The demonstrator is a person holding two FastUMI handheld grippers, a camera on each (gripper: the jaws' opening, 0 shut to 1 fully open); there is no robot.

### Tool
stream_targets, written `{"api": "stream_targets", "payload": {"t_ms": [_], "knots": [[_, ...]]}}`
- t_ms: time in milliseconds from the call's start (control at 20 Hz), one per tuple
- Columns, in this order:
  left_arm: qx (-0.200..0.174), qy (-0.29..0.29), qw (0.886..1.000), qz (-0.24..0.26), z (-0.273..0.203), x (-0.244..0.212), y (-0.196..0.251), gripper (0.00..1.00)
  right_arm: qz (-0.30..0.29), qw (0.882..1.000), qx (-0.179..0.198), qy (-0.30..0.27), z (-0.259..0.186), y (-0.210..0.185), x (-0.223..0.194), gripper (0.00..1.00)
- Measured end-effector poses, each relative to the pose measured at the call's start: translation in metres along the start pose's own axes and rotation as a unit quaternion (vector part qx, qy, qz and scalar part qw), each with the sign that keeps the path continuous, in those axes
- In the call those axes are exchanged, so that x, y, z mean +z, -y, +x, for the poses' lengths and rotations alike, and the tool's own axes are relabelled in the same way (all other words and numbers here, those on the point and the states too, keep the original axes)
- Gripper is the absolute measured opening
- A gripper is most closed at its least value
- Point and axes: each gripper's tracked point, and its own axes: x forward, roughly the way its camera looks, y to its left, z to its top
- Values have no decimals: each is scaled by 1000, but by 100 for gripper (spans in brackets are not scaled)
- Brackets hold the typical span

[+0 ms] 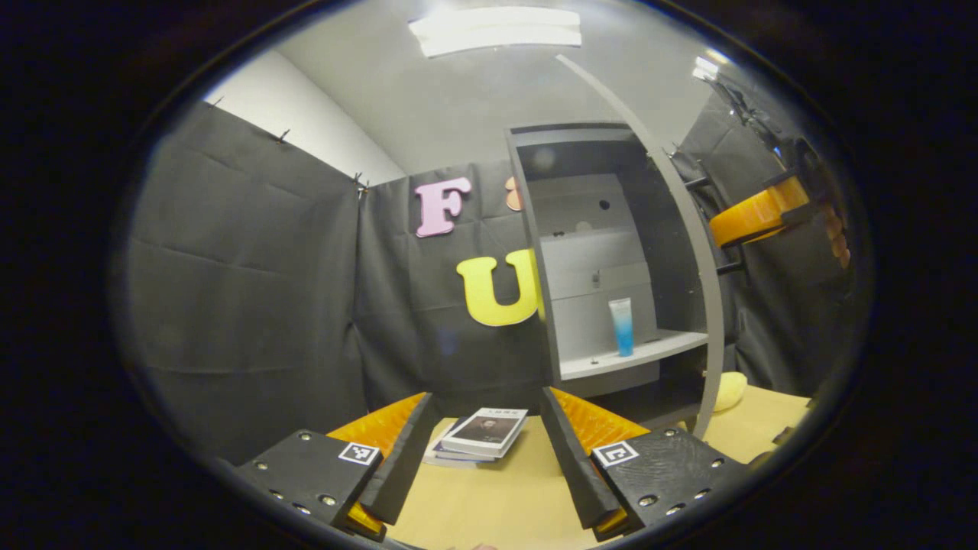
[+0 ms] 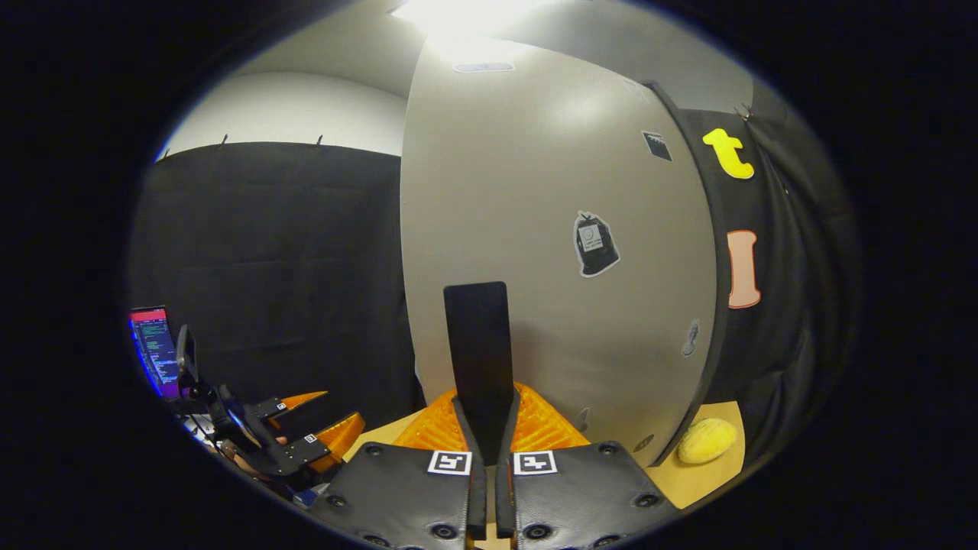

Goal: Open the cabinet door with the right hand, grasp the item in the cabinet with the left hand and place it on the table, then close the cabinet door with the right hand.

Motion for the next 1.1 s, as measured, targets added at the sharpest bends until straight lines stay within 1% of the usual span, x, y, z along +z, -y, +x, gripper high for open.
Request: {"api": "stream_targets", "payload": {"t_ms": [50, 100, 150, 200, 250, 350, 450, 500, 550, 600, 650, 700, 750, 800, 850, 900, 950, 1000, 1050, 1100], "knots": [[-8, 0, 1000, -3, 3, 1, 10, 84, 0, 1000, 0, 1, -4, 1, 0, 6], [-16, 1, 1000, -5, 5, 2, 21, 84, 2, 1000, -1, 1, -8, 3, 0, 3], [-24, 1, 1000, -6, 7, 4, 31, 84, 0, 1000, -2, 2, -14, 6, 0, 6], [-31, 2, 1000, -7, 9, 5, 42, 84, -5, 1000, -8, 3, -19, 10, 1, 3], [-38, 3, 999, -8, 10, 8, 53, 84, -13, 1000, -14, 4, -26, 13, 1, 8], [-54, 3, 998, -12, 9, 10, 75, 84, -24, 999, -32, 7, -38, 26, 2, 8], [-68, 3, 998, -15, 10, 10, 94, 84, -18, 999, -48, 9, -53, 40, 3, 8], [-75, 3, 997, -16, 12, 10, 104, 84, -19, 998, -57, 10, -59, 47, 2, 7], [-81, 3, 997, -17, 12, 11, 114, 84, -23, 997, -67, 13, -73, 54, 0, 8], [-88, 2, 996, -20, 11, 11, 123, 86, -26, 996, -79, 13, -81, 62, -1, 11], [-94, 0, 995, -22, 10, 12, 132, 84, -27, 995, -91, 16, -87, 70, -1, 11], [-99, -1, 995, -25, 11, 11, 141, 84, -30, 994, -103, 17, -94, 78, -1, 11], [-105, -2, 994, -28, 10, 11, 149, 86, -31, 993, -115, 19, -98, 86, -1, 8], [-109, -3, 994, -29, 9, 11, 156, 86, -31, 991, -125, 24, -101, 93, 0, 11], [-112, -2, 993, -29, 9, 13, 162, 84, -30, 990, -136, 23, -106, 99, -2, 11], [-114, -2, 993, -29, 7, 14, 168, 84, -29, 989, -146, 28, -110, 108, 0, 11], [-116, -2, 993, -29, 7, 15, 174, 86, -29, 987, -157, 29, -115, 116, 0, 11], [-117, -2, 993, -30, 6, 15, 179, 84, -30, 985, -168, 34, -120, 126, 2, 11], [-117, -3, 993, -31, 5, 15, 183, 84, -31, 983, -179, 34, -123, 135, 0, 11], [-117, -4, 993, -31, 6, 14, 186, 86, -31, 981, -189, 38, -128, 144, 1, 10]]}}
